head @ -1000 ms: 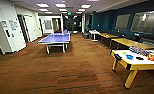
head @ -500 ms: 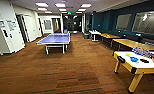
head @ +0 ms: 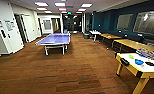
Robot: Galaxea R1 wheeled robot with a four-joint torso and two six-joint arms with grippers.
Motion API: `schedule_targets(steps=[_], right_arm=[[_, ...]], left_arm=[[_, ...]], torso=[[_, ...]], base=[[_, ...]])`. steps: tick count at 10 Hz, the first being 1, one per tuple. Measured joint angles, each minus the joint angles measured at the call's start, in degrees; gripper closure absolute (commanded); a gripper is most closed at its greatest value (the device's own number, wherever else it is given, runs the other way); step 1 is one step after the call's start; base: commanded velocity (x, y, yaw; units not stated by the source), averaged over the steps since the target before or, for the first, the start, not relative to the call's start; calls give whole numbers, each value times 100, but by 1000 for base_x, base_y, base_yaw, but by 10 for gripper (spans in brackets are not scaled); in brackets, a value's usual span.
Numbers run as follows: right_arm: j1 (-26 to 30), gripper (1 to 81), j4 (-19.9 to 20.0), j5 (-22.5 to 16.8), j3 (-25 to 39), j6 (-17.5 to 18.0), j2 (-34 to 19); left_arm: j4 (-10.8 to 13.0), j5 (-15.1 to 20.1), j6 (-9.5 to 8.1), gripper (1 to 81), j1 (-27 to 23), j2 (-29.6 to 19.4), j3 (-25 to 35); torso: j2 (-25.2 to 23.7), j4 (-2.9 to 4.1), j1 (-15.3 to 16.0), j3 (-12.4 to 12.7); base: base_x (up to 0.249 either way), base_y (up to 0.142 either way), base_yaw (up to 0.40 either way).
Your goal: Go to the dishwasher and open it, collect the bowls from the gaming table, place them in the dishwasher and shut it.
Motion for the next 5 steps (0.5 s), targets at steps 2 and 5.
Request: schedule_targets(steps=[2, 5], right_arm=[[-11, 10, 0, 0, -4, 0, 0], [-12, 10, -2, 2, -4, 0, 16]], left_arm=[[0, -5, 0, 10, -5, -2, 0], [0, -7, 0, 10, -2, 0, 0]], torso=[[0, 0, 0, 0], [0, 0, 2, 0]], base=[[224, 0, 0], [224, 0, 0]])
